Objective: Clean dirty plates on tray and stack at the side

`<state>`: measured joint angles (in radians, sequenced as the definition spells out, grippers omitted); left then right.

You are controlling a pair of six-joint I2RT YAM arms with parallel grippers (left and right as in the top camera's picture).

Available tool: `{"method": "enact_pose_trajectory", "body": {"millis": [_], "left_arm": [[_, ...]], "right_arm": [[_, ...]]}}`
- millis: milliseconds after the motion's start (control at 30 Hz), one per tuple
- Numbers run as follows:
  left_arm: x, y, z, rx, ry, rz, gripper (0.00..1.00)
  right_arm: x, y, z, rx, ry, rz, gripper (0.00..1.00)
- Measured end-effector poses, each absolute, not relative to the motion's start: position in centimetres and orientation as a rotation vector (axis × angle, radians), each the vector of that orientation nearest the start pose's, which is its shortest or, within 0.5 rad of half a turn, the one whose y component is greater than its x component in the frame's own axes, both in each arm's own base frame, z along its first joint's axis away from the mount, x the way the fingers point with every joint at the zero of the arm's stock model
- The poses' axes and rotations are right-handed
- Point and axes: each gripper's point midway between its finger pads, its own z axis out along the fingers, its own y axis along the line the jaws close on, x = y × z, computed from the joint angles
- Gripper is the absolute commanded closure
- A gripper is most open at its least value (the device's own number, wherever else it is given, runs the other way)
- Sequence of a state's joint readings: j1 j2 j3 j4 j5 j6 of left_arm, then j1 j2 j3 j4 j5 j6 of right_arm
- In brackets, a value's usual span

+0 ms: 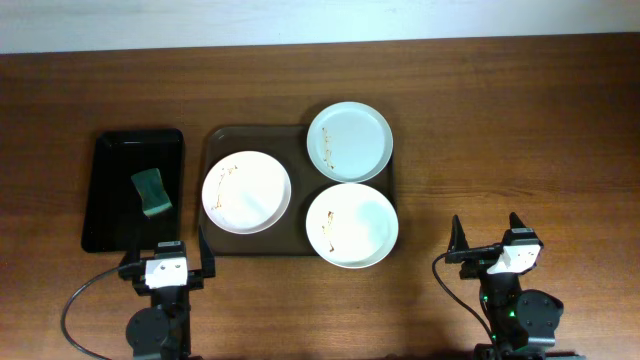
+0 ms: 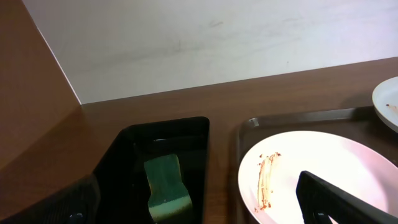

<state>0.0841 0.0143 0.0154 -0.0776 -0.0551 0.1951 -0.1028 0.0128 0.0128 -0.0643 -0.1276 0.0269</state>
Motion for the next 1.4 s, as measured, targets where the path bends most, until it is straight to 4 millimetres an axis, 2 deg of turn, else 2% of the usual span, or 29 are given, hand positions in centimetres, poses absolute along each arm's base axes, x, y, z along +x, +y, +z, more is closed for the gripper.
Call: {"method": "enact_pose_trajectory", "body": {"millis": [200,467,633,700,867,933,1100,1300,1400], "left_arm": [[24.5,2.7,16.0,0.063,1.646,0.244,0.01],[24.6,1.7,17.5,0.095,1.582,0.189,0.01],[24.6,1.3,18.4,0.043,1.544,0.11,0.01],[24.6,1.3,18.7,0.032,1.539,0.094,0.01],[24.3,1.3,22.1,0.016,1.499,0.079,0.01],[24.4,1.3,24.3,0.015,1.486,0.078,0.01],[25.3,1.3,28.2,0.012,1.515,0.073,0.01],[27.9,1.6,30.8,0.004,1.667,0.061,0.01],[29.1,1.7,31.3,0.001,1.763,0.054,0.01]], "right_arm": [[24.6,0.0,16.6,-0.009,1.614,0.06,0.02],[24.4,2.2,17.0,-0.109,1.598,0.16,0.02],[24.2,3.1,17.2,-0.152,1.591,0.202,0.02],[24.1,3.3,17.9,-0.162,1.577,0.21,0.02],[23.1,3.6,23.2,-0.176,1.478,0.218,0.02],[22.8,3.7,25.6,-0.183,1.444,0.218,0.02],[22.8,3.9,30.3,-0.192,1.431,0.223,0.02],[24.7,4.4,32.9,-0.201,1.567,0.287,0.02],[25.9,4.8,33.7,-0.208,1.649,0.336,0.02]]}}
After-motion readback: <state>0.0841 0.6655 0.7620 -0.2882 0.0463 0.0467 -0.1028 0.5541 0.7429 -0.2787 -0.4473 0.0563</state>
